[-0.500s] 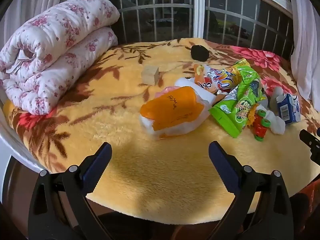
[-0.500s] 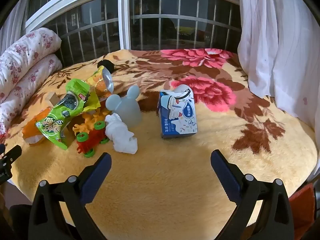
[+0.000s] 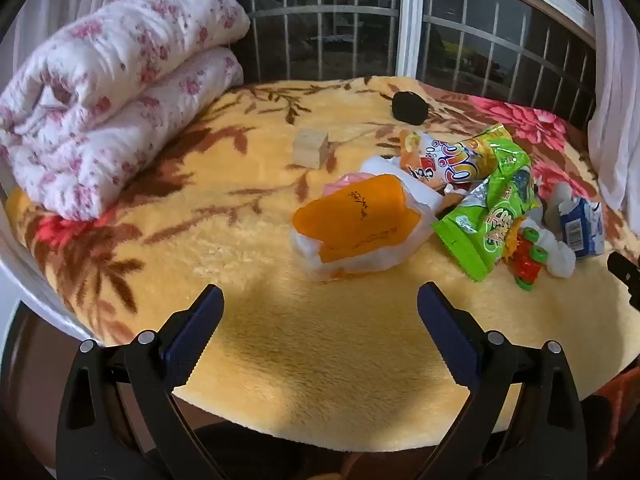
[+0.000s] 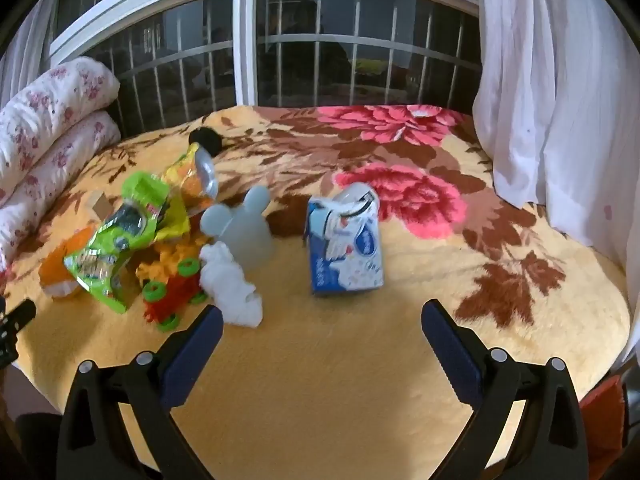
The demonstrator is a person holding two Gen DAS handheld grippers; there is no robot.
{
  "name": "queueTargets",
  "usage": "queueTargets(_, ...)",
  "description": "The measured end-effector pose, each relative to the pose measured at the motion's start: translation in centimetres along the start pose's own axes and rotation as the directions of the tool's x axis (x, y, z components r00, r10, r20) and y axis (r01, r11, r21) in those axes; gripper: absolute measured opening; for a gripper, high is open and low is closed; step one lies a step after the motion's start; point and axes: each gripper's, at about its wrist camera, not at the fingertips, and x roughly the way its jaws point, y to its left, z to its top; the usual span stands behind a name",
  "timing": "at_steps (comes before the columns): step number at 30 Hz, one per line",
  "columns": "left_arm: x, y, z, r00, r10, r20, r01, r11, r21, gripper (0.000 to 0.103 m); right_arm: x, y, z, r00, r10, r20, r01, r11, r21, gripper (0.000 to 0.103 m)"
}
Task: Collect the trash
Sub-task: 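Move both tools toward the trash on the blanket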
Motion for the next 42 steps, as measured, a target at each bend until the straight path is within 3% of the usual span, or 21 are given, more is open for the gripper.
queueTargets(9, 1.2, 0.8, 0.4, 0.999, -0.025, -0.045, 0.024, 1.0, -0.021, 0.095, 2.9, -2.0, 2.9, 0.999, 0.014, -0.044, -0.012, 0.999, 0.049, 0.098)
queueTargets(18, 2.3, 0.5, 1.0, 0.998, -0.037, -0.059, 0.037, 0.999, -0.011, 0.095, 6.8, -2.2, 3.2, 0.993, 0.035, -0.109, -0.028, 0.997, 0.065, 0.098)
queueTargets(26, 1.9, 0.3, 1.7, 1.0, -0.008, -0.008, 0.008, 1.0, -0.003, 0.095, 8.5, -1.7, 3.2, 0.991, 0.037, -0.127, -0.03, 0.998, 0.057, 0.098)
queueTargets(33, 2.2, 0.2, 2.2, 1.0, -0.023, -0.012, 0.023, 1.0, 0.002, 0.095, 9.2, -1.7, 3.3, 0.99, 0.038, -0.134, -0.031, 0.998, 0.058, 0.098)
queueTargets(42, 2.1, -0.7, 2.1, 1.0, 0.011, 0.002, -0.011, 0.999, 0.053, 0.095, 10.4, -1.5, 3.2, 0.989, 0.017, -0.149, -0.009, 0.999, 0.05, 0.098)
